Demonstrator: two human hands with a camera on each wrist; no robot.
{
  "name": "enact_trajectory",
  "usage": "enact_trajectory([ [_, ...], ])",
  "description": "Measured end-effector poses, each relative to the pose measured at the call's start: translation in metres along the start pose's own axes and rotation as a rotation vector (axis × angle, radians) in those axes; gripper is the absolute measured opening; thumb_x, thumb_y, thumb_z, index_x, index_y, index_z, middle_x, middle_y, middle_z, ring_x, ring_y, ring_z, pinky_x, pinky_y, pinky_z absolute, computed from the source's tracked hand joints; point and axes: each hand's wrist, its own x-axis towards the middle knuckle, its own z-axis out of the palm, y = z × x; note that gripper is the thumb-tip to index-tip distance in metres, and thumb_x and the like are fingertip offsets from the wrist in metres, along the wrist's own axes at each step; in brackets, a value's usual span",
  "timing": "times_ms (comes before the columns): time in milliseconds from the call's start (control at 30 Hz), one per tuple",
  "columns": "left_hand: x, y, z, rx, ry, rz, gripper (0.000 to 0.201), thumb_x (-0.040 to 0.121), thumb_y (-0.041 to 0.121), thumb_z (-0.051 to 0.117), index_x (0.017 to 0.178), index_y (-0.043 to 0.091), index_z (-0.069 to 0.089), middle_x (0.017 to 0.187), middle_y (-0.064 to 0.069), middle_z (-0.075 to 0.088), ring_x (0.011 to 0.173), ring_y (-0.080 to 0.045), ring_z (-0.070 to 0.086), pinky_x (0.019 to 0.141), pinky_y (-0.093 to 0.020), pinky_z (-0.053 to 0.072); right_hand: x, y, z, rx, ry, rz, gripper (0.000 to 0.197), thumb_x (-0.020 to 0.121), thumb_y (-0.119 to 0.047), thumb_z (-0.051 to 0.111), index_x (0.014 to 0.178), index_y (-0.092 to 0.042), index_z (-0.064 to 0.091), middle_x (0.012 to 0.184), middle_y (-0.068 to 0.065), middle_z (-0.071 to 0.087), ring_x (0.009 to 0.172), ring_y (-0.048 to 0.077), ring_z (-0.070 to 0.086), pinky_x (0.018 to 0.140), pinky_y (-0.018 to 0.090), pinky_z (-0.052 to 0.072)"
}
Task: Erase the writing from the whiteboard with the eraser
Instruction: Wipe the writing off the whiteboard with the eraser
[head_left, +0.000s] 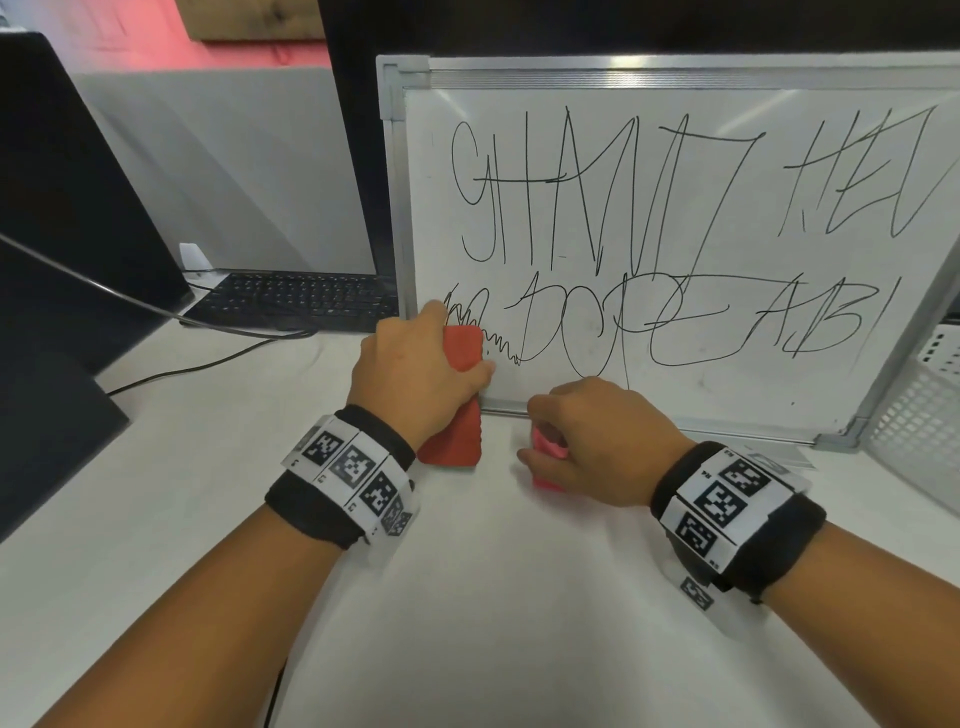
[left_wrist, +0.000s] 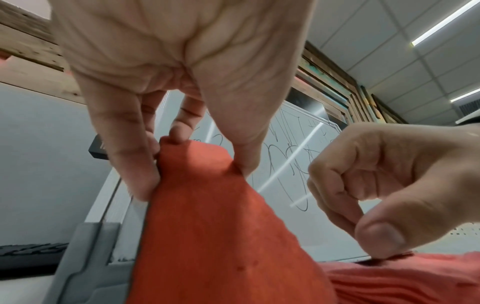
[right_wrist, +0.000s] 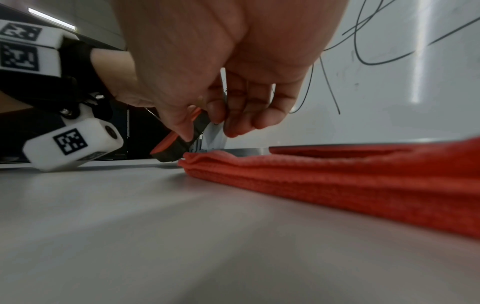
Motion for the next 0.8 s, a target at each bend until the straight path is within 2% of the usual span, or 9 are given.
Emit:
enact_trajectory([
  [100,-0.004,0.0012,0.0007,0.052,-0.116,-0.02,0.053,0.073,0.064,0.072,0.076,0.024,0.038,0.083,-0.003,0.048,0.086,-0.031,0.051,0.068,-0.034,0.042,0.0001,0.0003,0.0007,0.006,-0.005,0.007,0.033,0.091,-0.053,0.056,0.079,-0.026,0.042,0.081,-0.005,0.054,0.079,0.024,0.053,0.06,0.031,0.04],
  [167,-0.0053,0.0027,0.0011,0.058,-0.146,-0.029,0.054,0.073,0.064,0.074,0.073,0.023,0.038,0.081,-0.001,0.043,0.085,-0.031,0.05,0.067,-0.034,0.043,-0.0001,-0.0003,0.0007,0.009,-0.002,0.009,0.032,0.091,-0.053,0.057,0.079,-0.027,0.043,0.082,-0.005,0.055,0.079,0.024,0.053,0.059,0.031,0.039],
  [300,-0.0016,0.0031,0.001,-0.029,-0.046,-0.006,0.056,0.074,0.067,0.071,0.076,0.027,0.033,0.091,-0.008,0.055,0.087,-0.032,0.05,0.067,-0.035,0.042,-0.001,-0.0014,-0.0002,0.011,0.011,0.008,0.033,0.092,-0.052,0.057,0.079,-0.026,0.041,0.08,-0.005,0.053,0.079,0.023,0.05,0.059,0.03,0.035],
  [500,-0.0004,-0.0041,0.0044,0.059,-0.197,-0.048,0.056,0.07,0.069,0.074,0.075,0.025,0.039,0.094,-0.006,0.053,0.09,-0.03,0.055,0.067,-0.034,0.041,-0.0005,-0.0011,0.001,0.009,0.017,0.014,0.034,0.091,-0.052,0.057,0.077,-0.027,0.04,0.078,-0.007,0.051,0.077,0.023,0.05,0.055,0.029,0.031],
  [567,-0.0007,-0.0029,0.0023,0.019,-0.167,-0.045,0.057,0.07,0.069,0.074,0.074,0.025,0.037,0.094,-0.007,0.055,0.09,-0.031,0.053,0.066,-0.035,0.042,-0.0002,-0.0007,0.0014,0.008,0.019,0.014,0.034,0.091,-0.052,0.057,0.078,-0.027,0.04,0.078,-0.007,0.051,0.078,0.023,0.05,0.057,0.03,0.033],
  [700,-0.0029,0.0044,-0.0015,-0.032,-0.071,-0.024,0.055,0.071,0.067,0.073,0.076,0.026,0.035,0.095,-0.008,0.058,0.094,-0.032,0.051,0.075,-0.04,0.05,0.0003,-0.0002,0.0016,0.011,0.022,0.018,0.034,0.092,-0.053,0.057,0.077,-0.027,0.039,0.076,-0.008,0.048,0.077,0.024,0.049,0.058,0.03,0.035],
  [800,-0.002,0.0037,-0.0028,-0.034,-0.031,-0.014,0.052,0.07,0.065,0.072,0.078,0.026,0.038,0.092,-0.006,0.058,0.09,-0.031,0.053,0.073,-0.038,0.05,-0.0002,-0.0003,0.0026,0.007,0.029,0.021,0.033,0.091,-0.053,0.057,0.078,-0.027,0.041,0.075,-0.008,0.048,0.076,0.023,0.049,0.058,0.03,0.036],
])
